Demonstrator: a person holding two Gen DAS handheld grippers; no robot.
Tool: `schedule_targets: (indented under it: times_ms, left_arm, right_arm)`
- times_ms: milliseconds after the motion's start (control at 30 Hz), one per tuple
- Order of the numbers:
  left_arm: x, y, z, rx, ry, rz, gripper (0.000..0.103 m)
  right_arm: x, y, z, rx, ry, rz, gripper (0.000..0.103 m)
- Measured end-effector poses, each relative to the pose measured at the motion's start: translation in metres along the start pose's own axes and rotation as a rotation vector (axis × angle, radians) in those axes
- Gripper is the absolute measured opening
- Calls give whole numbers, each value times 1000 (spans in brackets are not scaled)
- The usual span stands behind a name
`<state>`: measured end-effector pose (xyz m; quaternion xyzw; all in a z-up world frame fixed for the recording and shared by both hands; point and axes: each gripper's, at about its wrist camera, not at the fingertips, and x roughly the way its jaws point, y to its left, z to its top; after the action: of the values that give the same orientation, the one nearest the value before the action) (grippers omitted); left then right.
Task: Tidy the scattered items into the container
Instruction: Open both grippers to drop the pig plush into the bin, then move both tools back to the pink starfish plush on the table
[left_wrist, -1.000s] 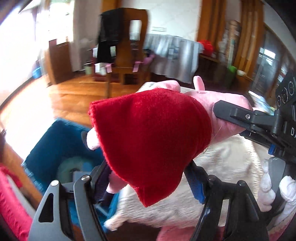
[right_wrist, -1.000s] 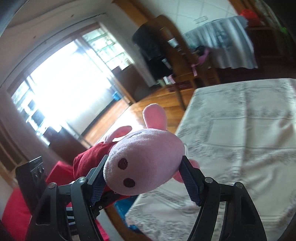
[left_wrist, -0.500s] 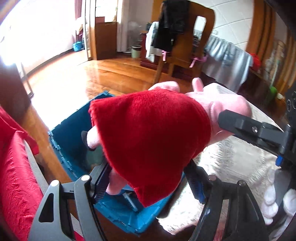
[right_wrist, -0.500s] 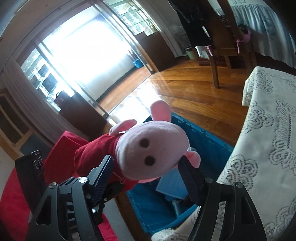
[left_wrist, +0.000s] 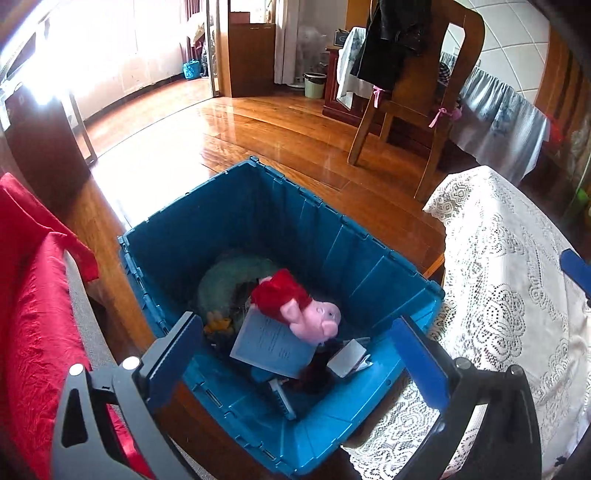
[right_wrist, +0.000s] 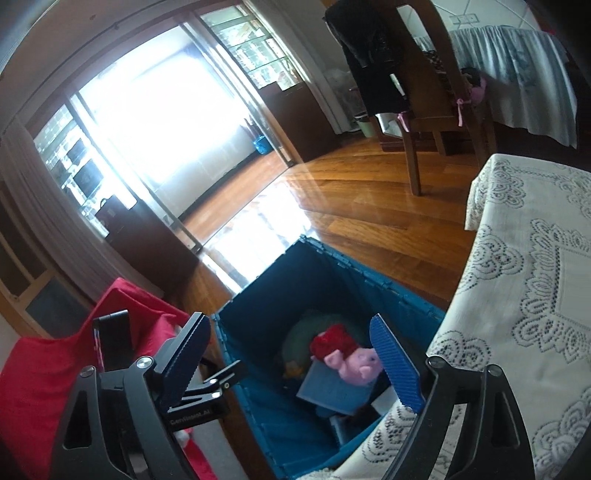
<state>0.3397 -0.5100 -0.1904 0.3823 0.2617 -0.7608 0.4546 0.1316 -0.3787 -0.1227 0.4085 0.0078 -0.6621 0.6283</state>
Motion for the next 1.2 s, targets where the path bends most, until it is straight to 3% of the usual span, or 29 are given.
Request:
schedule_targets:
  times_ms: [33,100,333,467,733,1067,1200]
  left_arm:
    - [-2,-3,0,10,1,-2,103]
    - [-7,-13,0,32,1,-11,103]
    - [-30,-74,2,137,2,-100,103]
    - [-37,-123,3,209,27,-179,103]
    - [-61,-257,-12,431,25,-368,103]
    - [-104,-430,-58,712,-18,-631,103]
    - [-100,-489,-81,795,-5,-677,103]
  right_arm:
    - [-4,-3,1,4,-8,-10,90]
    - [-29,-20,-1,38,-34,-53,103]
    - [-116,-79,-9,160,-126,-202,102]
    - [-165,-114,-14,229,-179,-288,96]
    - [-264,-182,-23,367,-284,-459,96]
    - [-401,-246,-95,547,-438,-675,103]
    - [-434,-274,-114,636,-464,-740,103]
